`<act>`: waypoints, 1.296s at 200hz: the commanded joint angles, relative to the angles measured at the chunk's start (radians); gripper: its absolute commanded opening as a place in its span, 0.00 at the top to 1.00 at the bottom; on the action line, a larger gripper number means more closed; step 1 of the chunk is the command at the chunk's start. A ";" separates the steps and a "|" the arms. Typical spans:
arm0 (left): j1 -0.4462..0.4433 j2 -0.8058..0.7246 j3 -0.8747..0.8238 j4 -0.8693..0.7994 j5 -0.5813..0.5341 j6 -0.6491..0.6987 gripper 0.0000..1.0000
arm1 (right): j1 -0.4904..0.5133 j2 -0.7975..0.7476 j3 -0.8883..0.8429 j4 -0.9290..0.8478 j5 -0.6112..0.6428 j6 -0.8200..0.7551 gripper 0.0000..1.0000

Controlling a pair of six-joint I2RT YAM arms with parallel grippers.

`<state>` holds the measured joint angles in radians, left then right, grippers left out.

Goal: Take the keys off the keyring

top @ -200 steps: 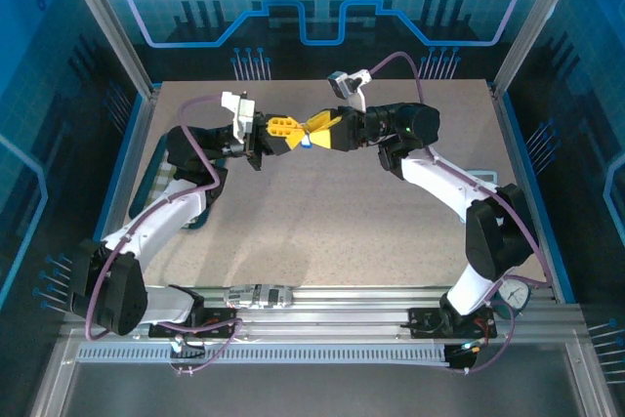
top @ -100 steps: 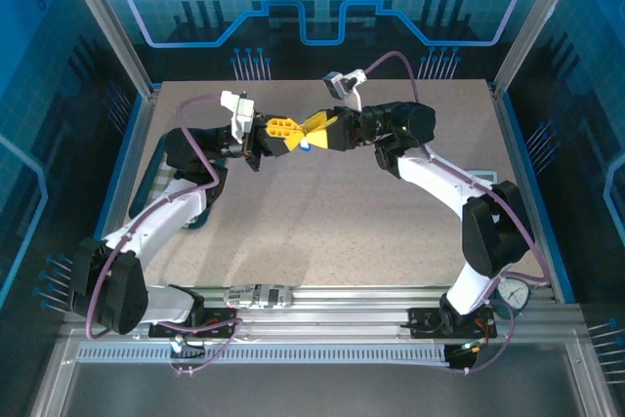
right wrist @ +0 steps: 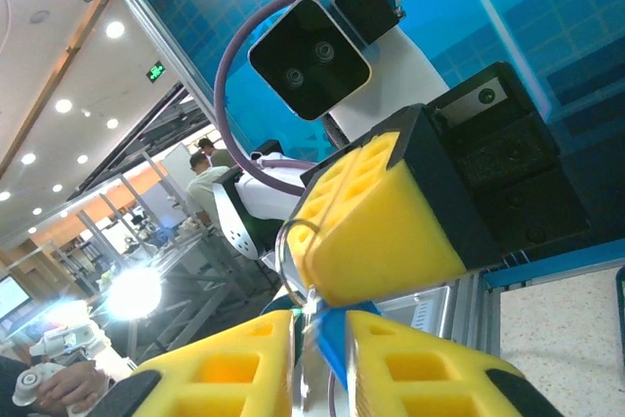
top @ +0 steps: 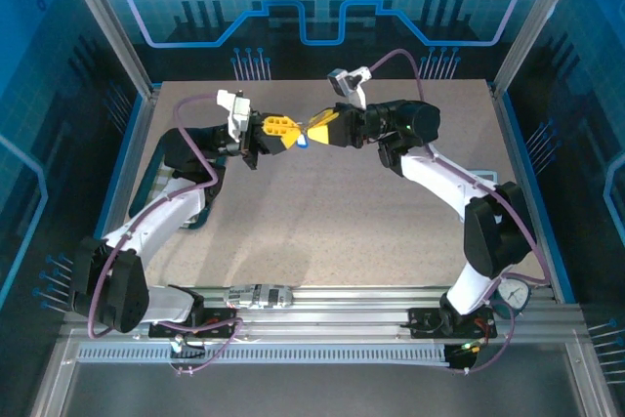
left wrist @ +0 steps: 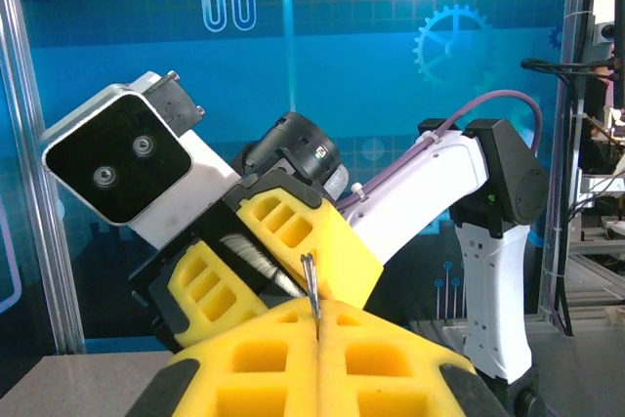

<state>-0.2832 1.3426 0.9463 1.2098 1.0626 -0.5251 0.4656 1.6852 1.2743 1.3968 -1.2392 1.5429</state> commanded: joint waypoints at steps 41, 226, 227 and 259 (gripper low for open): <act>0.007 -0.017 -0.001 0.005 -0.043 0.033 1.00 | 0.021 -0.037 0.008 0.027 -0.029 -0.019 0.85; -0.073 -0.226 -0.111 -0.351 -0.364 0.430 1.00 | 0.094 -0.472 -0.221 -1.029 0.583 -1.276 1.00; -0.074 -0.226 -0.112 -0.351 -0.365 0.430 1.00 | 0.096 -0.474 -0.223 -1.031 0.588 -1.282 1.00; -0.094 -0.224 -0.108 -0.361 -0.354 0.435 1.00 | 0.127 -0.499 -0.251 -1.034 0.680 -1.348 1.00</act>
<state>-0.3702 1.1301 0.8467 0.8551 0.7628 -0.1204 0.5739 1.2049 1.0443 0.4507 -0.6716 0.3580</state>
